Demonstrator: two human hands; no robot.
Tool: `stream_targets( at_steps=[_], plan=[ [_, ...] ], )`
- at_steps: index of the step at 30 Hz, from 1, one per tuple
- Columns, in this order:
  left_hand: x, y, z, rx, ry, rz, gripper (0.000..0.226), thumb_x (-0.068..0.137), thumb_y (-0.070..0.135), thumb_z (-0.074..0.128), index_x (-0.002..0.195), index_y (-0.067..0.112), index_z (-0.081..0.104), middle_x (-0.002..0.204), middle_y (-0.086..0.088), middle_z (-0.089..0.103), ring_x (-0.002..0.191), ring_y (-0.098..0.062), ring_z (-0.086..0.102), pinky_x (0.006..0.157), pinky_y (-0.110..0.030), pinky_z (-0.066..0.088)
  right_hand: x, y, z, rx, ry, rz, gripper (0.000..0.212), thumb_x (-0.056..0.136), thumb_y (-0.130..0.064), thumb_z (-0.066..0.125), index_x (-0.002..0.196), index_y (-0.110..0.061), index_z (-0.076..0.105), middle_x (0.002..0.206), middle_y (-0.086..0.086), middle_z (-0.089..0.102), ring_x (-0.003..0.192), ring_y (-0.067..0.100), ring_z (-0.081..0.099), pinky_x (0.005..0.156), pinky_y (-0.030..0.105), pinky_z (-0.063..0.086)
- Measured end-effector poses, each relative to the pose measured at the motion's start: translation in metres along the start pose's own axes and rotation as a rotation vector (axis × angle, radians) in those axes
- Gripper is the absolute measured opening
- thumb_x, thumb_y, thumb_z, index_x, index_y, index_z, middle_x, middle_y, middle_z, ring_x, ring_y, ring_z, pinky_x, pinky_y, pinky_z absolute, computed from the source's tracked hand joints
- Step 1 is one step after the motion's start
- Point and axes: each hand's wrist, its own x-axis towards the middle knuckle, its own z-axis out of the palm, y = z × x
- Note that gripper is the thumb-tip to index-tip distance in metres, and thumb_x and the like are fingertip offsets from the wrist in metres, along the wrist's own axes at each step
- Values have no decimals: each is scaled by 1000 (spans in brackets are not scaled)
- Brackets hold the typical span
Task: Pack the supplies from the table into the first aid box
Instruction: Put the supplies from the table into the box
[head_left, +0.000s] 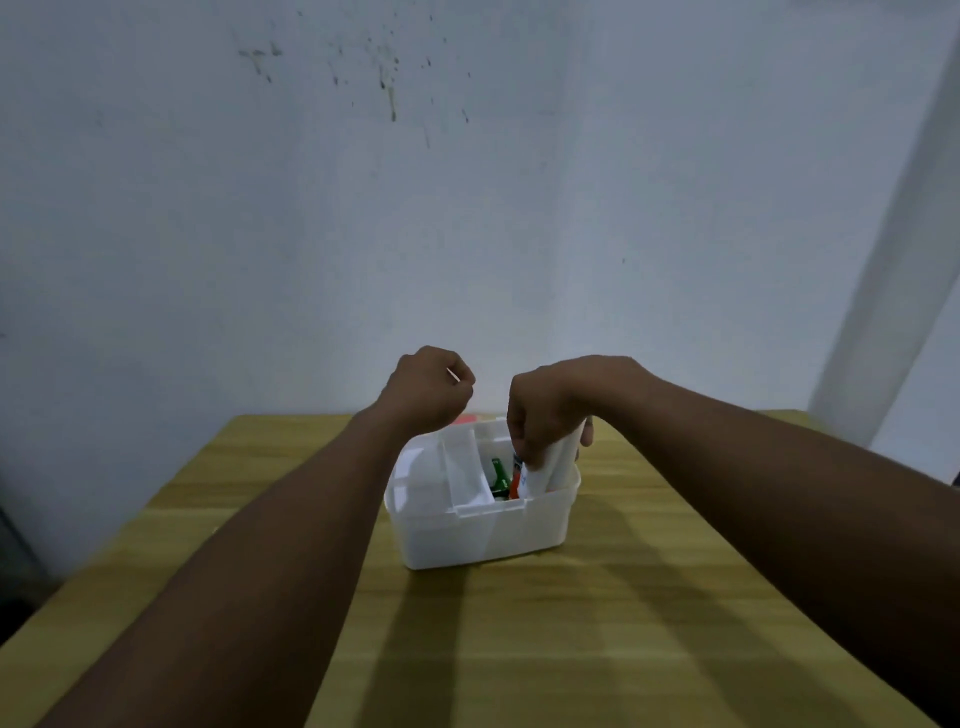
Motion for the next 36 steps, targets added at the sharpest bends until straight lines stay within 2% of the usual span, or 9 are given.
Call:
stream_targets(
  at_steps=[4, 9, 12, 14, 17, 20, 28, 32, 36],
  plan=[
    [1, 5, 5, -1, -16, 20, 19, 88, 16, 59, 100, 15, 74, 87, 4, 66, 85, -15, 65, 79, -28, 51, 3, -7, 3, -38, 4, 17, 42, 79, -33, 80, 114, -15, 69, 112, 10, 68, 87, 28, 72, 55, 31, 59],
    [0, 2, 12, 4, -30, 12, 18, 88, 17, 59, 98, 18, 74, 91, 5, 68, 85, -13, 64, 81, -30, 53, 4, -18, 20, -143, 143, -3, 39, 76, -36, 83, 96, -20, 54, 90, 2, 54, 61, 15, 52, 64, 30, 53],
    [-2, -3, 13, 14, -31, 8, 19, 88, 17, 59, 99, 17, 75, 87, 6, 66, 85, -14, 64, 81, -28, 51, 12, -18, 34, -171, 166, -7, 41, 73, -39, 84, 99, -17, 62, 82, 0, 51, 73, 19, 59, 78, 35, 58],
    [-3, -7, 13, 10, -29, -5, 18, 87, 17, 59, 97, 18, 75, 85, 7, 66, 86, -14, 64, 79, -27, 50, 13, -16, 39, -159, 149, -30, 43, 75, -41, 82, 102, -13, 64, 92, 1, 60, 87, 21, 62, 82, 37, 58],
    [-4, -11, 13, 3, -29, -25, 18, 87, 17, 59, 96, 18, 74, 80, 8, 65, 85, -14, 64, 78, -27, 49, 6, -9, 31, -101, 128, -66, 51, 78, -44, 79, 119, -15, 67, 113, 4, 65, 94, 23, 66, 78, 36, 62],
    [-5, -10, 14, 6, -24, -30, 18, 88, 16, 59, 98, 17, 74, 81, 7, 65, 85, -15, 63, 79, -28, 50, 6, -2, 23, -67, 137, -66, 47, 78, -36, 81, 118, -15, 68, 118, 7, 65, 94, 26, 69, 74, 34, 63],
    [-13, -13, 16, 1, -37, -37, 16, 88, 17, 59, 96, 18, 74, 76, 10, 64, 87, -17, 65, 82, -31, 53, 4, -4, 41, -5, 168, -41, 37, 77, -12, 83, 111, -7, 69, 114, 12, 68, 88, 27, 73, 76, 35, 63],
    [-18, -16, 16, -8, -40, -59, 15, 86, 18, 59, 87, 25, 72, 76, 10, 67, 86, -17, 67, 79, -32, 55, 3, -4, 47, -11, 237, -37, 33, 74, -14, 85, 103, -9, 70, 107, 11, 68, 88, 27, 72, 79, 38, 62],
    [-22, -16, 7, -27, -34, -66, 14, 85, 17, 59, 88, 24, 71, 79, 6, 69, 84, -18, 68, 75, -31, 56, -10, -5, 33, 84, 233, -54, 30, 76, -27, 85, 96, -8, 71, 91, 11, 72, 69, 21, 73, 64, 33, 64]
  ],
)
